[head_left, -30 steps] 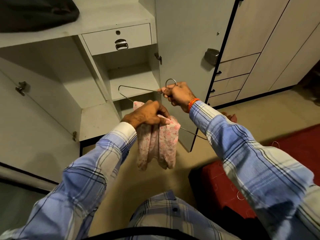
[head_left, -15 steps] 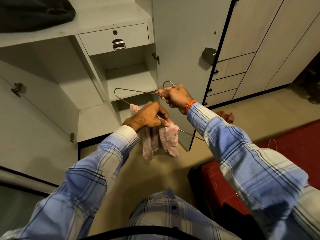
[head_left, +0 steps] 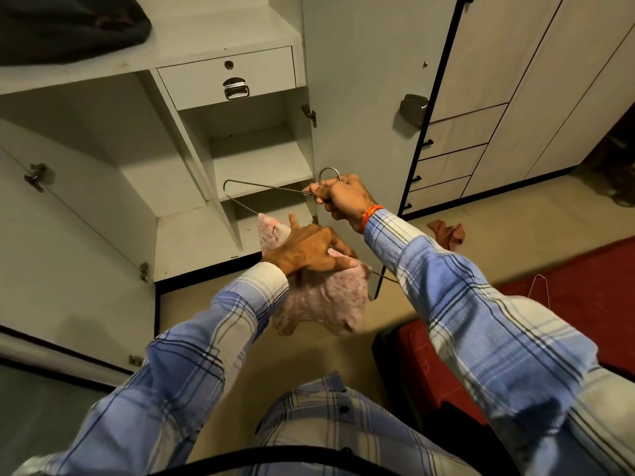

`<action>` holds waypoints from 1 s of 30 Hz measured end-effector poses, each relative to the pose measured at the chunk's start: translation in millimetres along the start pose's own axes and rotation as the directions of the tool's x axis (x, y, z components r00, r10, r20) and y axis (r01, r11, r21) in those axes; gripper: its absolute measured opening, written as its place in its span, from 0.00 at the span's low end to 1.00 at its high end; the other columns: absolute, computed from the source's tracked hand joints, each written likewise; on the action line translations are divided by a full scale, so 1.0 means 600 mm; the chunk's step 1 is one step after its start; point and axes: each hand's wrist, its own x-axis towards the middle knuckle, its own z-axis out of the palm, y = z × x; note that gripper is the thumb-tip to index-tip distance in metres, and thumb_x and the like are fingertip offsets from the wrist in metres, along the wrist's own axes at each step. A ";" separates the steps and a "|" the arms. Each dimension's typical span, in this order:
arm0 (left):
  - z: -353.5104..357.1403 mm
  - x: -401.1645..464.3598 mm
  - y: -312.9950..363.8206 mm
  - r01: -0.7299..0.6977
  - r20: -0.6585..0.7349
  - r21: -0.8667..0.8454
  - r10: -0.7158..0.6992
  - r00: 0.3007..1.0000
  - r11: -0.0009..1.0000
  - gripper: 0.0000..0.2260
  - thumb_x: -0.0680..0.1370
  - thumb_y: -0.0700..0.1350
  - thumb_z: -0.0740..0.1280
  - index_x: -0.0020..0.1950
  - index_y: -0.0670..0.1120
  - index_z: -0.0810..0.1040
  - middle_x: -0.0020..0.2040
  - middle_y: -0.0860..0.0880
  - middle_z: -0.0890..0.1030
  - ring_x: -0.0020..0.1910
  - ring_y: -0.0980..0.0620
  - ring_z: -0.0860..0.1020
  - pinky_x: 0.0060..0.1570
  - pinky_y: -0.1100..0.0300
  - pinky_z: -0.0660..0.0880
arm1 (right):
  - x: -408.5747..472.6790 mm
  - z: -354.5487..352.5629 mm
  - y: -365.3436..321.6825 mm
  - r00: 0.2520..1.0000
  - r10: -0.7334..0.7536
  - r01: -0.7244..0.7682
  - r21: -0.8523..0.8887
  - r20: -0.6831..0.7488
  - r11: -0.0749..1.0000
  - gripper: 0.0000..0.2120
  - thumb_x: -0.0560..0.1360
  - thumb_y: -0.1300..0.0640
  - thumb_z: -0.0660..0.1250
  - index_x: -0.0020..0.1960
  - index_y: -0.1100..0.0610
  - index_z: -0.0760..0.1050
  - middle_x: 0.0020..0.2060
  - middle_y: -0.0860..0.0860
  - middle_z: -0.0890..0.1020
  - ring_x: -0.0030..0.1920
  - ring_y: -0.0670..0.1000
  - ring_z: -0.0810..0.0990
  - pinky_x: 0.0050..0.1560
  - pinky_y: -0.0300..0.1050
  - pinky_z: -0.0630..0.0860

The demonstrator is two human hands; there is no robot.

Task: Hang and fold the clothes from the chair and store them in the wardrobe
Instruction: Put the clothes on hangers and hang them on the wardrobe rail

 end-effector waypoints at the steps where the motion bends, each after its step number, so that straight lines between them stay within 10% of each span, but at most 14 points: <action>1: 0.001 -0.001 -0.003 -0.034 0.000 0.023 0.034 0.999 0.999 0.19 0.74 0.65 0.65 0.63 0.62 0.78 0.64 0.56 0.79 0.66 0.48 0.74 0.72 0.33 0.49 | 0.000 -0.002 0.001 1.000 -0.002 0.002 0.000 0.002 1.000 0.10 0.79 0.61 0.63 0.52 0.63 0.83 0.29 0.49 0.74 0.26 0.44 0.65 0.23 0.37 0.60; 6: -0.003 -0.009 -0.024 -0.131 -0.242 -0.309 0.056 0.969 0.942 0.12 0.69 0.52 0.77 0.50 0.51 0.84 0.47 0.56 0.84 0.47 0.57 0.81 0.55 0.54 0.77 | 0.001 -0.011 -0.004 1.000 -0.013 0.013 0.015 0.008 1.000 0.09 0.79 0.61 0.63 0.51 0.62 0.83 0.29 0.49 0.73 0.26 0.45 0.64 0.24 0.38 0.58; 18: -0.003 -0.017 -0.002 -0.143 -0.257 -0.007 0.137 0.957 0.990 0.17 0.74 0.66 0.66 0.52 0.57 0.86 0.45 0.56 0.86 0.36 0.57 0.74 0.50 0.58 0.71 | -0.003 -0.002 -0.013 0.999 -0.040 0.040 0.017 0.003 0.999 0.11 0.79 0.62 0.63 0.43 0.56 0.82 0.29 0.49 0.73 0.27 0.46 0.64 0.24 0.38 0.58; 30: -0.053 -0.051 -0.085 -0.040 -0.344 0.000 0.037 0.938 0.999 0.21 0.76 0.64 0.64 0.55 0.50 0.83 0.50 0.50 0.84 0.49 0.51 0.80 0.52 0.53 0.76 | 0.000 -0.033 -0.015 0.997 -0.056 0.057 -0.028 0.054 0.998 0.10 0.79 0.61 0.63 0.45 0.56 0.83 0.32 0.51 0.74 0.28 0.45 0.65 0.25 0.38 0.58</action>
